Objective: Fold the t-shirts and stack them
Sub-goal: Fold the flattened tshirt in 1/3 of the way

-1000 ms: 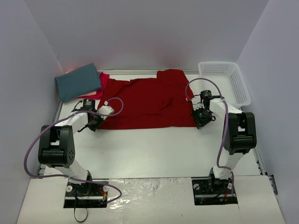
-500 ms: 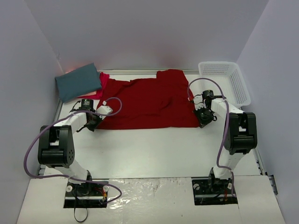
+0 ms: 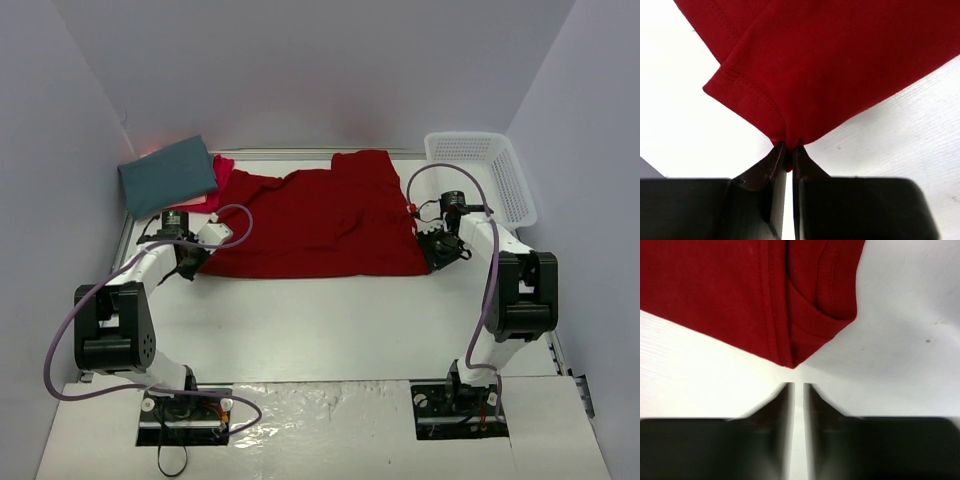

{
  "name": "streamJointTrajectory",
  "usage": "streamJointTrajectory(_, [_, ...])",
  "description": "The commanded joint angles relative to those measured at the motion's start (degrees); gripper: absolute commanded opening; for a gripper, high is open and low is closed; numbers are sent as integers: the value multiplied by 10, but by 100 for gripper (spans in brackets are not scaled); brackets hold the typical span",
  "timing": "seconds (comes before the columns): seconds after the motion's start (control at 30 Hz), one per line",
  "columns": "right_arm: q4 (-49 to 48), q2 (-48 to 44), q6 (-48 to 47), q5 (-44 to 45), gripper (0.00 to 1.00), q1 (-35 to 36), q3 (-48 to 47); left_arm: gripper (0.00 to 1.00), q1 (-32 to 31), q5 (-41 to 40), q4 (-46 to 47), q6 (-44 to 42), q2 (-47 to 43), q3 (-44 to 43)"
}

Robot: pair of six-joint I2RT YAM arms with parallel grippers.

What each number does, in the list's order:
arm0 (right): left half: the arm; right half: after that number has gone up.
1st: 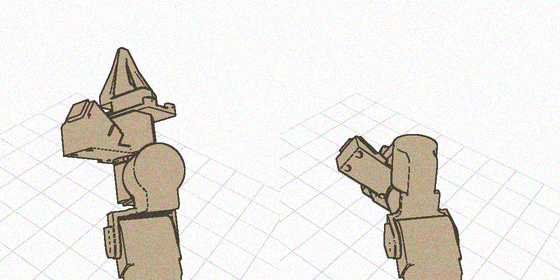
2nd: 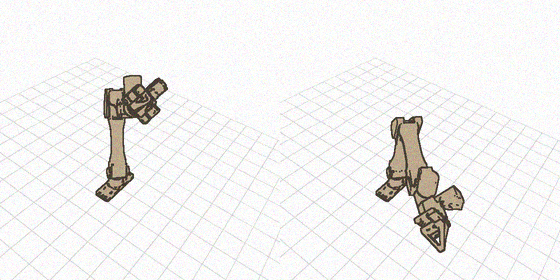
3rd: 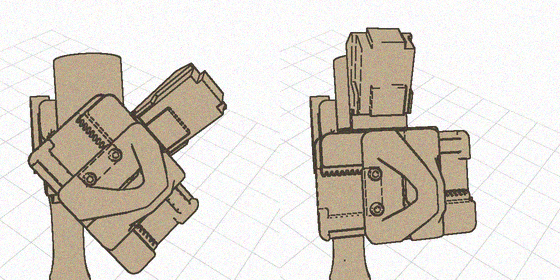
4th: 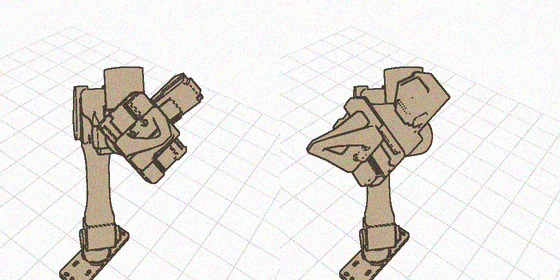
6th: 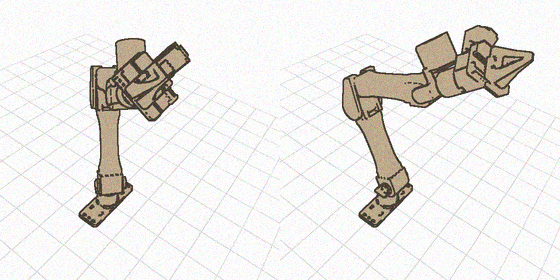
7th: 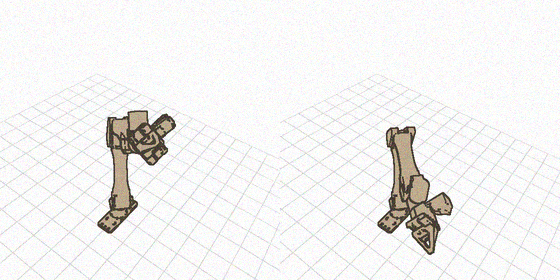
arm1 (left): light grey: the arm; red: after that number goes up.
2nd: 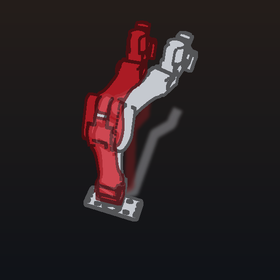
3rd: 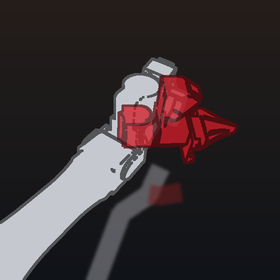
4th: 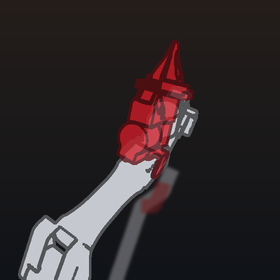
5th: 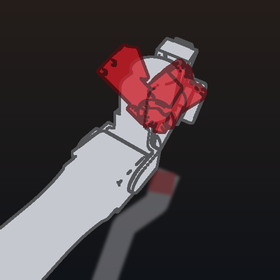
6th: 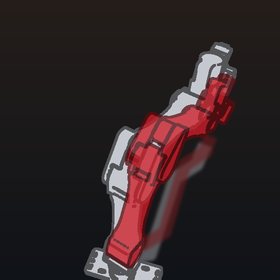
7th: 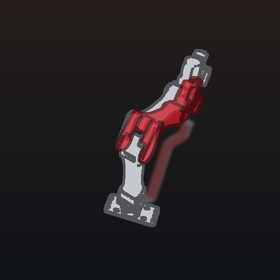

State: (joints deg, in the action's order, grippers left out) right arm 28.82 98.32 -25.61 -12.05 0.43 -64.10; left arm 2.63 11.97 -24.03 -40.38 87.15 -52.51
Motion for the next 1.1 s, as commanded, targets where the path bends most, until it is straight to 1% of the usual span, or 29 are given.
streamJointTrajectory(0.0, [33, -25, -9, -31, 29, -2, 6, 2, 7, 8, -27, -12, -24, 8])
streamJointTrajectory(0.07, [36, -20, -12, -44, 38, -2, 1, 2, 7, 9, -32, -11, -23, 9])
streamJointTrajectory(0.1, [37, -18, -11, -46, 40, -2, -2, 2, 7, 10, -31, -10, -23, 9])
streamJointTrajectory(0.2, [38, -3, -12, -53, 42, -2, -15, 2, 6, 10, -29, -11, -26, 14])
streamJointTrajectory(0.4, [40, 36, -11, -55, 42, -2, -42, 2, 8, 8, -24, -9, -23, 19])
streamJointTrajectory(0.77, [33, 78, -11, -48, 38, -1, -49, 2, 13, 17, -15, -11, -3, 19])
streamJointTrajectory(0.8, [32, 78, -11, -49, 33, -1, -48, 2, 13, 17, -14, -11, -2, 20])
streamJointTrajectory(0.83, [32, 78, -11, -50, 24, 0, -46, 2, 12, 18, -13, -10, -1, 20])
streamJointTrajectory(0.9, [33, 80, -10, -53, 14, -1, -45, 2, 13, 20, -10, -10, -1, 21])
streamJointTrajectory(0.93, [32, 80, -10, -53, 11, 1, -44, 2, 13, 20, -10, -9, -1, 22])
streamJointTrajectory(0.97, [33, 80, -10, -55, 2, 1, -43, 2, 12, 20, -10, -9, -2, 22])
streamJointTrajectory(1.0, [33, 79, -10, -56, 0, 1, -42, 2, 13, 22, -12, -9, -2, 22])
streamJointTrajectory(1.07, [34, 76, -10, -56, 0, 2, -38, 2, 13, 21, -14, -8, -5, 22])
